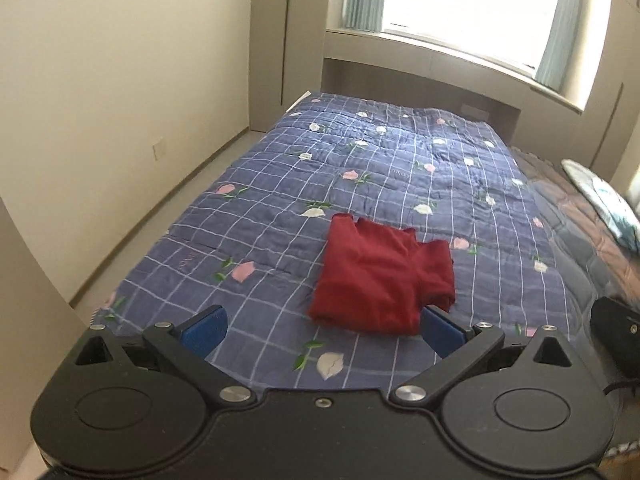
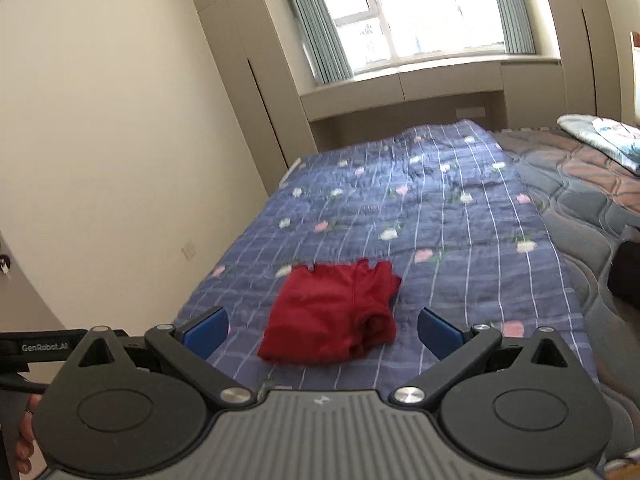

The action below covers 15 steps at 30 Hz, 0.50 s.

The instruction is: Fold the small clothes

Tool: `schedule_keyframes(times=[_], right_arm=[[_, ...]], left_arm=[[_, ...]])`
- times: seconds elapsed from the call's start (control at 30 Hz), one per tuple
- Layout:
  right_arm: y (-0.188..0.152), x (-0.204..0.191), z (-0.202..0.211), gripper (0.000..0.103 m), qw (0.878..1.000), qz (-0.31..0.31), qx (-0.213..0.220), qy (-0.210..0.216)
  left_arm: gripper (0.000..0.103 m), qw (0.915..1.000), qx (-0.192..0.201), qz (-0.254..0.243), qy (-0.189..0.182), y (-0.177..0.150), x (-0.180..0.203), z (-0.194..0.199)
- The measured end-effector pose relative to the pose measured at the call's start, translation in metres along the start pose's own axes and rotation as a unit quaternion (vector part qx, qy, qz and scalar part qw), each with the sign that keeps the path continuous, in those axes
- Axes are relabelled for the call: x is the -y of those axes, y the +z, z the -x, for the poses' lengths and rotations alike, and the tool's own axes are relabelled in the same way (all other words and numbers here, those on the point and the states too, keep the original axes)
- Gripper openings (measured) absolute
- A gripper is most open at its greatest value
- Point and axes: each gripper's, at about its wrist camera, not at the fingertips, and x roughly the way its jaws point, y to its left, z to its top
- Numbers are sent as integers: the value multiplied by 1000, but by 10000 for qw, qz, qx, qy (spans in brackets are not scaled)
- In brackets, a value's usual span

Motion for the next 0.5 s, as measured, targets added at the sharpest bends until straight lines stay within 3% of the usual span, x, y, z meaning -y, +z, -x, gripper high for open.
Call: schedule_keyframes(times=[0.33, 0.5], right_arm=[[-21, -25, 29, 103, 9977, 119, -612, -271], [-26, -39, 40, 103, 9971, 158, -666, -346]], left_arm=[[102, 9987, -362, -354, 16, -38, -24, 29], [102, 9982, -275, -518, -124, -47, -29, 40]])
